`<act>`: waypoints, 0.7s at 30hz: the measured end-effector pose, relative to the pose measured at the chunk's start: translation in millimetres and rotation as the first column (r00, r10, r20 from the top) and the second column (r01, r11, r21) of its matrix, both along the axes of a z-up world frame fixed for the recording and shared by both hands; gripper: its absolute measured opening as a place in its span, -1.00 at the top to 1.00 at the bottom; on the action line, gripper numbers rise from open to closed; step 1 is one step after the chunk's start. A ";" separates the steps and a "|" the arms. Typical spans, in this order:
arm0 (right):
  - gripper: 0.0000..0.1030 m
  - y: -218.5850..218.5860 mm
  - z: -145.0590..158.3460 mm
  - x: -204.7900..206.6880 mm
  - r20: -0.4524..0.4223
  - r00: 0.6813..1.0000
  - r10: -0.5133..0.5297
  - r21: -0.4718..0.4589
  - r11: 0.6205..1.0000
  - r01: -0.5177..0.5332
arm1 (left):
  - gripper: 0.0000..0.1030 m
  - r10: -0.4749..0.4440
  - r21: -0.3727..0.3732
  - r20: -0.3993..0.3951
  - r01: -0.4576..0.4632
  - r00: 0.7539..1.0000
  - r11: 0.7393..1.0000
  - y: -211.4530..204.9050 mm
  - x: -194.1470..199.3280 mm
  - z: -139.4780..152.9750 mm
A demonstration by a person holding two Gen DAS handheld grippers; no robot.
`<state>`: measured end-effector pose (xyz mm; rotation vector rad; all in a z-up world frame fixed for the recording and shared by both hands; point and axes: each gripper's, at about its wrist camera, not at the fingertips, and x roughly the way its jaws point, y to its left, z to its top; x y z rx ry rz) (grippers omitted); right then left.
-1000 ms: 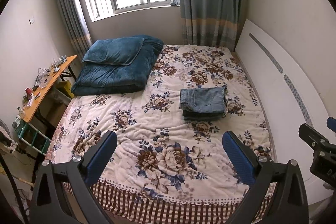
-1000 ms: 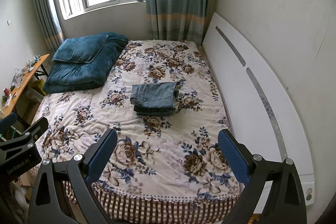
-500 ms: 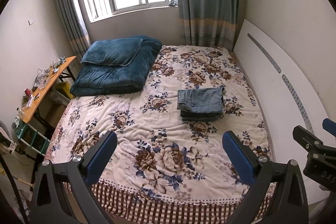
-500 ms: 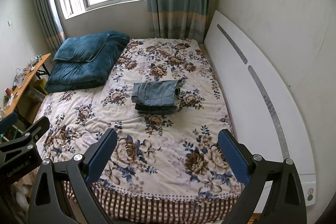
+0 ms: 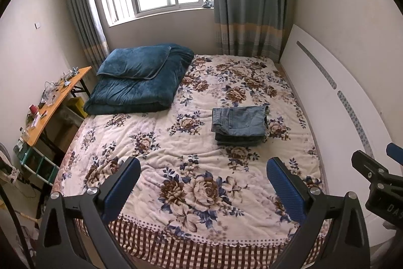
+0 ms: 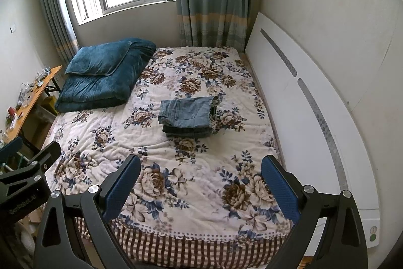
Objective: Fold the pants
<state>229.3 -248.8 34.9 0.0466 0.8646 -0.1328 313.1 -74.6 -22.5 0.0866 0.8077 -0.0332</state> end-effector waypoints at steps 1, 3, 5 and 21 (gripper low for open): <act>-0.92 0.3 -0.6 -0.4 -0.003 1.000 0.001 0.002 1.000 -0.001 | -0.99 -0.002 -0.003 -0.002 0.002 1.000 1.000 0.4 0.1 -0.1; -0.92 0.8 -1.7 -0.4 -0.005 1.000 0.003 0.005 1.000 -0.003 | -0.99 -0.002 -0.003 -0.001 0.002 1.000 1.000 -1.7 -0.7 0.6; -0.92 0.1 -1.0 -0.1 -0.009 1.000 0.005 0.007 1.000 -0.005 | -0.99 -0.001 -0.002 -0.004 0.001 1.000 1.000 -1.4 -0.9 0.2; -0.92 -1.6 -1.9 2.3 -0.016 1.000 0.011 0.011 1.000 -0.011 | -0.99 0.007 -0.006 -0.008 -0.007 1.000 1.000 -0.2 -5.4 1.8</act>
